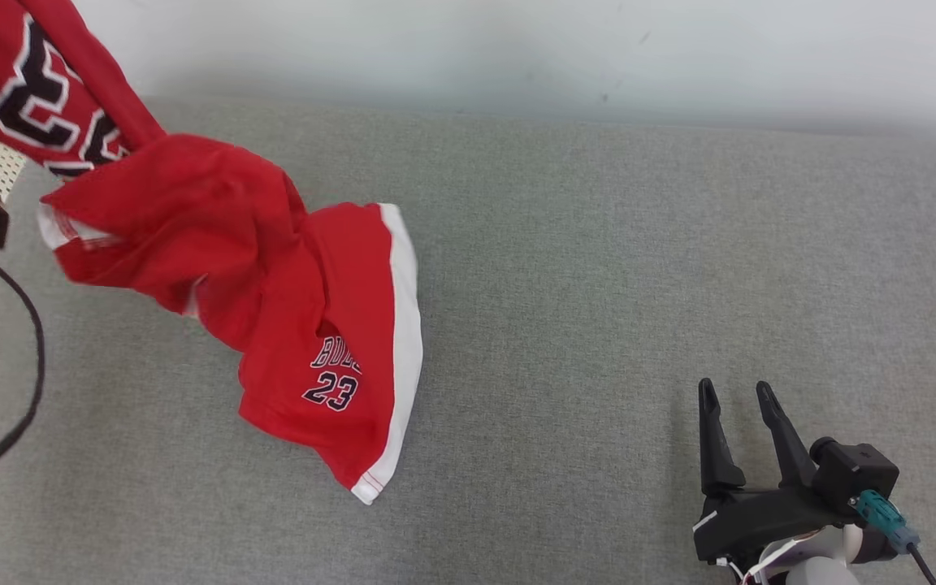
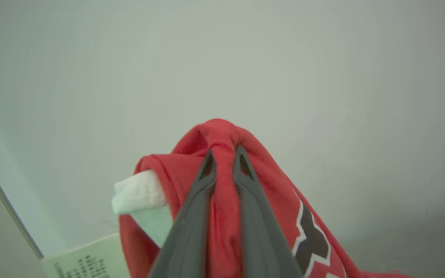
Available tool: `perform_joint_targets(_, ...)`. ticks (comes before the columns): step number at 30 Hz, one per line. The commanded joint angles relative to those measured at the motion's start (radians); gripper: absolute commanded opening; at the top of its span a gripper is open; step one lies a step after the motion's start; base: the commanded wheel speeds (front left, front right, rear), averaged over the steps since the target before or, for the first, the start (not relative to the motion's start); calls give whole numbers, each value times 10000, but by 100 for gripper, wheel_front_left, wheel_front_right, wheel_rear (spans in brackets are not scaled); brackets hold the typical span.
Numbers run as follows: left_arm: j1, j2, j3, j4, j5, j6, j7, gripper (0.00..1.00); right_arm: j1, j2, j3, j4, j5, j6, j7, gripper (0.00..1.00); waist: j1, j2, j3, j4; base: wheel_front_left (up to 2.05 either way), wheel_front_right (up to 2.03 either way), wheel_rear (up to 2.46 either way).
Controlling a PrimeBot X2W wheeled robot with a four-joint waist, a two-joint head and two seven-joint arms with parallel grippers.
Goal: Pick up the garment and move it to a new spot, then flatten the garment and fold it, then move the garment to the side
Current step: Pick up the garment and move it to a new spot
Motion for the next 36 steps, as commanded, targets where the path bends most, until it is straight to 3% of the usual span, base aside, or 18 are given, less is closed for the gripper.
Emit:
perform_joint_targets(1, -181, 92, -92, -130, 155, 22, 83, 0, 168, 21, -16, 32, 93, -10, -4, 100, 0, 0, -35, 52, 0, 0, 0)
perform_joint_targets(10, -699, 953, 269, 25, 350, 454, 303, 0, -22, 20, 65, -6, 181, -10, -3, 100, 0, 0, 80, 61, 0, 0, 0)
perform_joint_targets(16, -180, 1405, 642, 626, 188, 729, 340, 0, -69, 19, -22, -20, -1, -10, -4, 100, 0, 0, 303, 60, 0, 0, 0)
perform_joint_targets(33, 2699, -153, 1071, 3465, -1462, 289, -24, 0, -586, -143, 134, -133, -288, -10, -4, 100, 0, 0, 1009, -288, 0, 0, 0)
perform_joint_targets(34, 2814, -215, 1169, 3437, -1556, 309, -32, 42, -563, -150, 133, -128, -291, -12, -4, 100, 0, 0, 1008, -302, 0, 0, 0)
perform_joint_targets(35, 2949, -277, 1244, 3427, -1637, 264, -34, 100, -541, -158, 125, -128, -295, -10, -4, 100, 0, 0, 992, -307, 0, 0, 0)
perform_joint_targets(36, 3075, -373, 1320, 3345, -1705, 259, -36, 100, -511, -170, 113, -131, -295, -10, -4, 100, 0, 0, 974, -301, 0, 0, 0)
